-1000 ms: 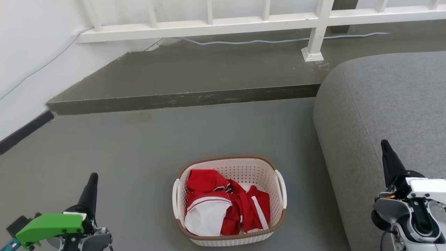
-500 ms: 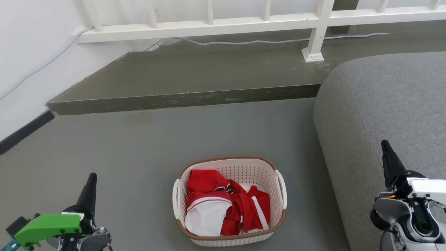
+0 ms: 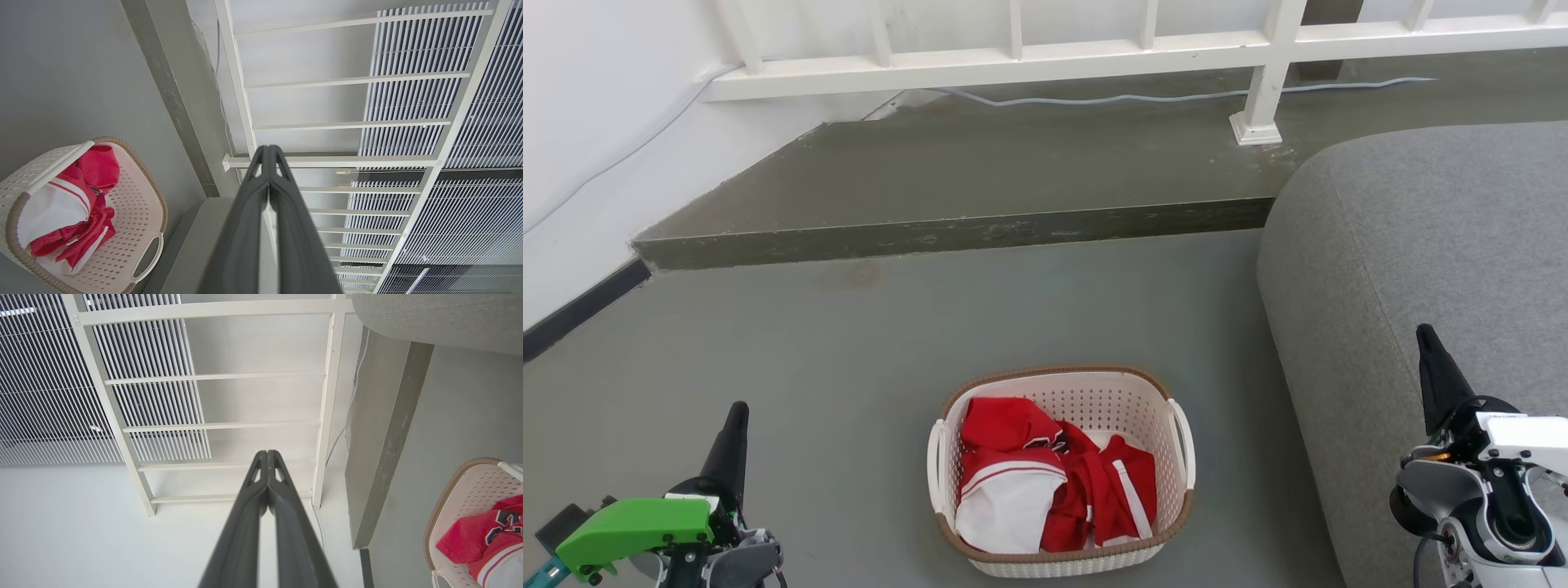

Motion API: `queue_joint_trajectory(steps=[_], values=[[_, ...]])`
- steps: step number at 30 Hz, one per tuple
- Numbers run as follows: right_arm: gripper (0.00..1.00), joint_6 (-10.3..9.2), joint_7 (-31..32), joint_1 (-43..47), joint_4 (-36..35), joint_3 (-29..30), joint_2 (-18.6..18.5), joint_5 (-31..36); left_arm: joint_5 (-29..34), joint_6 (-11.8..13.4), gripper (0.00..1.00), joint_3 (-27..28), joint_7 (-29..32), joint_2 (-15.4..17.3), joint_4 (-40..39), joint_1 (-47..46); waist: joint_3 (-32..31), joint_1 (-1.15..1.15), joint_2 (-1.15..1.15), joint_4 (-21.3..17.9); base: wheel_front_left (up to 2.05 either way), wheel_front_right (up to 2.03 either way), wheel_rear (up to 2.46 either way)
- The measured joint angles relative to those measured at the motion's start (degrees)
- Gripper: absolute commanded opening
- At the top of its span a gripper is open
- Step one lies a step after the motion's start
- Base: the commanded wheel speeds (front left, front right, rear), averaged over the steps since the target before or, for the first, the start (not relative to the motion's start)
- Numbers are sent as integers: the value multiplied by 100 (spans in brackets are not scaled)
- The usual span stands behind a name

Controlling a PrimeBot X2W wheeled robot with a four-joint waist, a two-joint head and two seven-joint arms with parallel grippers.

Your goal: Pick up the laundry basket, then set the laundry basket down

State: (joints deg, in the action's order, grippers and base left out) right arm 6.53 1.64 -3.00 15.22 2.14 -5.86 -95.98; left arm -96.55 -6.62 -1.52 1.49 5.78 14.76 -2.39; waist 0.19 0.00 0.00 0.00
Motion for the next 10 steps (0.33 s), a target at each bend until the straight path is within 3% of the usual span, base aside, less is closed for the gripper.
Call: queue_joint_trajectory(steps=[10], values=[[0,1,1,-1,11,8,1,0,0,-20,0,9,0,0,25,-2,-1,0,0,0,0,0,0]])
